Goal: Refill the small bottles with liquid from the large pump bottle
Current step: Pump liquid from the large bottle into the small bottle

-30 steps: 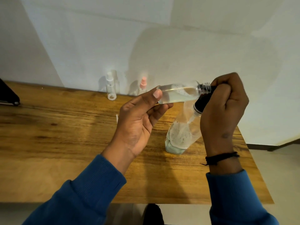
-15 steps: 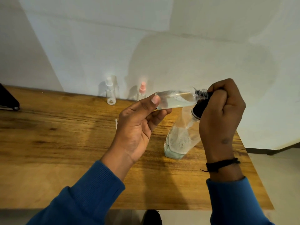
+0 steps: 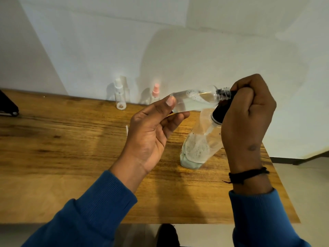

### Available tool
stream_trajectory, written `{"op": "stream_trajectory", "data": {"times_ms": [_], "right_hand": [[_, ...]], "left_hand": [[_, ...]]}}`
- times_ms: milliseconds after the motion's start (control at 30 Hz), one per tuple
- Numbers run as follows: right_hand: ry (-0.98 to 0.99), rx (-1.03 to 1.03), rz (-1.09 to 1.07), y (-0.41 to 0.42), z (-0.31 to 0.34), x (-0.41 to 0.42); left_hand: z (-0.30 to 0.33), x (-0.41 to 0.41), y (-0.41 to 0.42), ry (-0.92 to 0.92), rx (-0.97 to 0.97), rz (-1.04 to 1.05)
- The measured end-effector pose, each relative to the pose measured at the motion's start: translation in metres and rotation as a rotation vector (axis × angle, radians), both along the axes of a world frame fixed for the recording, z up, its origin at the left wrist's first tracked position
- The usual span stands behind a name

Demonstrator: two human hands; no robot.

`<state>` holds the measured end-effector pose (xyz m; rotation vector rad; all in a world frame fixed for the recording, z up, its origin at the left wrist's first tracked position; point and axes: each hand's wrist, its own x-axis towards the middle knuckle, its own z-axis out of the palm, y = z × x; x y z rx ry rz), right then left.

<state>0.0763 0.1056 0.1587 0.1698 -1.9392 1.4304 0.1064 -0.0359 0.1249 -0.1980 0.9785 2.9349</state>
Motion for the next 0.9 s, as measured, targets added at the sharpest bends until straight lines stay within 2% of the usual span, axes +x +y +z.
{"op": "stream_trajectory", "data": {"times_ms": [100, 267, 467, 900], "right_hand": [[-0.003, -0.047, 0.014, -0.0044, -0.0036, 0.0007], [-0.025, 0.019, 0.017, 0.002, 0.0011, 0.0018], [-0.02, -0.057, 0.024, -0.0028, -0.004, -0.0001], [-0.041, -0.01, 0.022, -0.0005, 0.0008, 0.0032]], "left_hand": [[-0.0007, -0.0001, -0.0007, -0.008, -0.004, 0.009], [0.0001, 0.0007, -0.0003, -0.001, -0.004, -0.003], [0.0003, 0.0007, -0.001, -0.007, -0.003, 0.009], [-0.0001, 0.0006, -0.0004, -0.003, -0.012, 0.004]]}}
